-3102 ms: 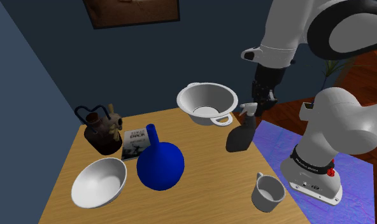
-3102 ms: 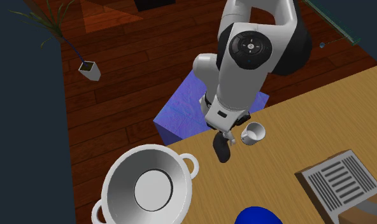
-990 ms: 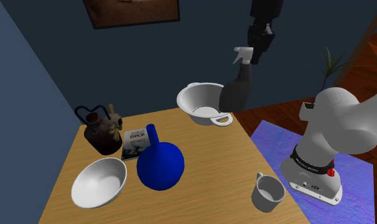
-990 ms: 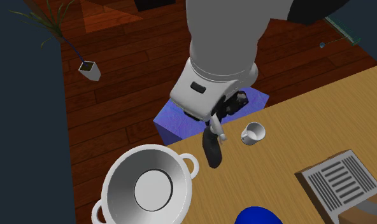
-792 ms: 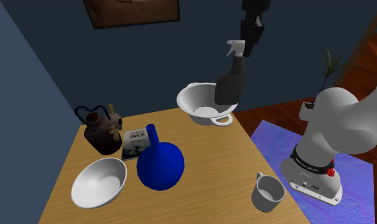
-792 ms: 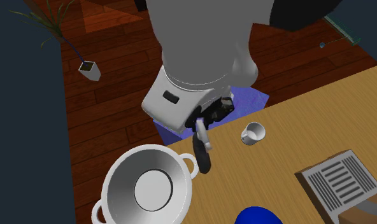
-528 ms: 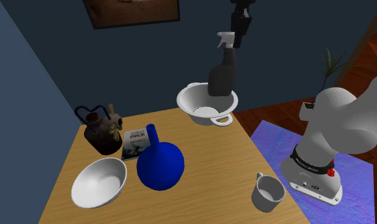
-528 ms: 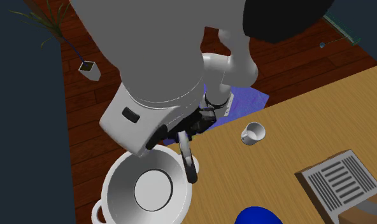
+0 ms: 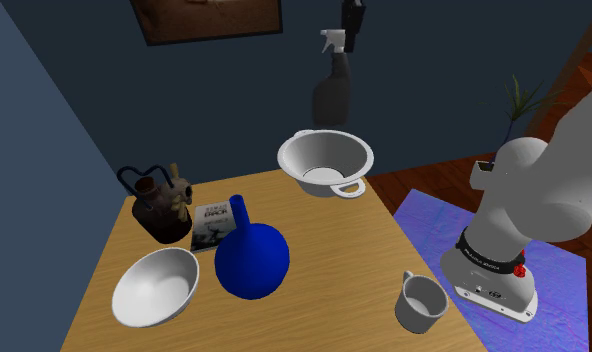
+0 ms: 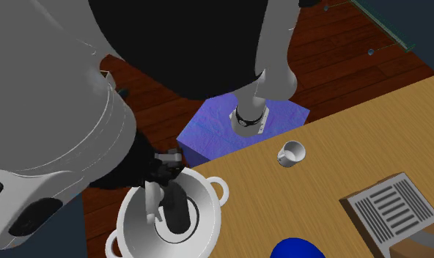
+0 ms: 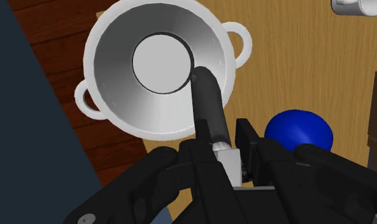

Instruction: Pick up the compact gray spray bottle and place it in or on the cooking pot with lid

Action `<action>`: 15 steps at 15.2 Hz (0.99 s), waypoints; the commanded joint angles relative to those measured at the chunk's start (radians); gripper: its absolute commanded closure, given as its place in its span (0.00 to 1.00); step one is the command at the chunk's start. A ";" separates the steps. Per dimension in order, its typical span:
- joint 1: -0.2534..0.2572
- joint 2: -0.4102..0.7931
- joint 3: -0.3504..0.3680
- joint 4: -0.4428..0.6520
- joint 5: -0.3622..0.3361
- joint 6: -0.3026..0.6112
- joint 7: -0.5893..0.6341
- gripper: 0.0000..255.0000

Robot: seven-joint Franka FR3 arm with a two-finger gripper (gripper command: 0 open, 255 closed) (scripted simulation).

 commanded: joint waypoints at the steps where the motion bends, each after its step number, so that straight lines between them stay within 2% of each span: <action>1: -0.006 0.085 -0.031 0.110 0.018 -0.029 -0.039 1.00; 4: -0.028 0.231 -0.079 0.298 0.063 -0.083 -0.102 1.00; 15: -0.022 0.151 -0.063 0.052 0.034 0.089 -0.092 1.00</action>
